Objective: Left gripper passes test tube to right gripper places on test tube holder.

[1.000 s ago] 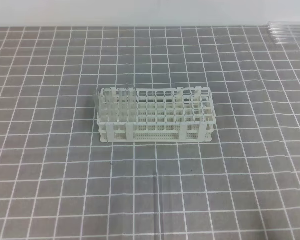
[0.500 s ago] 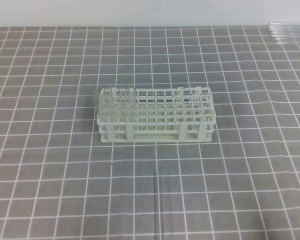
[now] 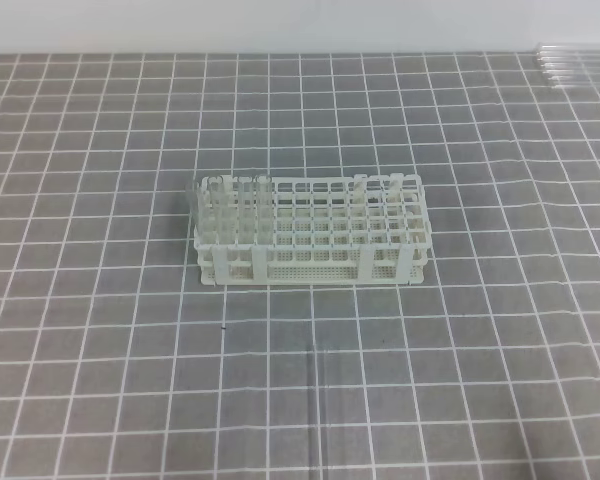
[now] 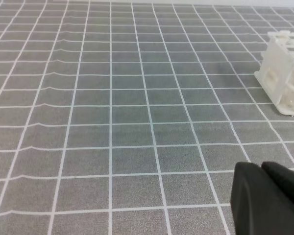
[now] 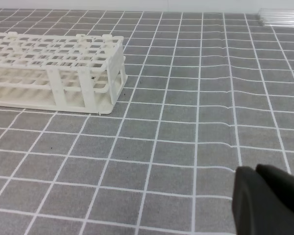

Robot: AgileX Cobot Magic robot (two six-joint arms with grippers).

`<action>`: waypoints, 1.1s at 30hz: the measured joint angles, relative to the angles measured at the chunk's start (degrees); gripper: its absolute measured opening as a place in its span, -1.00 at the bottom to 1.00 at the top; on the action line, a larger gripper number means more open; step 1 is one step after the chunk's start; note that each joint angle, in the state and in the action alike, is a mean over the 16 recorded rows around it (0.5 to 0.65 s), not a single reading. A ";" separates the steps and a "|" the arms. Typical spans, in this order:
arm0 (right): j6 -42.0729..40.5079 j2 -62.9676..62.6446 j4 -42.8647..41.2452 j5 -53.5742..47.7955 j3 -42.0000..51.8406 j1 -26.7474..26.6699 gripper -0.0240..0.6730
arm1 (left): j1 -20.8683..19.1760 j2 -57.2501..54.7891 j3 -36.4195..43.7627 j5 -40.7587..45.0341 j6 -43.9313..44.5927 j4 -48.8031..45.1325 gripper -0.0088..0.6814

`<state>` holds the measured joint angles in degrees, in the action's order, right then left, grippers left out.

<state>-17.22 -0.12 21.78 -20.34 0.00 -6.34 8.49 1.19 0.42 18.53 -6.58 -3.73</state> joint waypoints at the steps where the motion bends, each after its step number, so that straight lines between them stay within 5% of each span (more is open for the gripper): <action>1: 0.00 0.01 0.01 0.00 0.00 0.00 -0.97 | 0.00 0.00 0.00 -0.03 0.01 -0.02 -0.98; 24: 0.00 0.10 0.59 0.07 0.00 0.00 -0.97 | -0.01 -0.27 -0.05 -1.21 0.12 -0.05 -0.98; 33: 0.01 0.12 10.50 4.45 0.00 0.00 -0.97 | -0.01 -0.57 -0.10 -6.49 -0.44 4.73 -0.98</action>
<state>-17.21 0.00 32.28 -15.90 0.00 -6.34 8.48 0.62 0.32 12.04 -7.02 1.00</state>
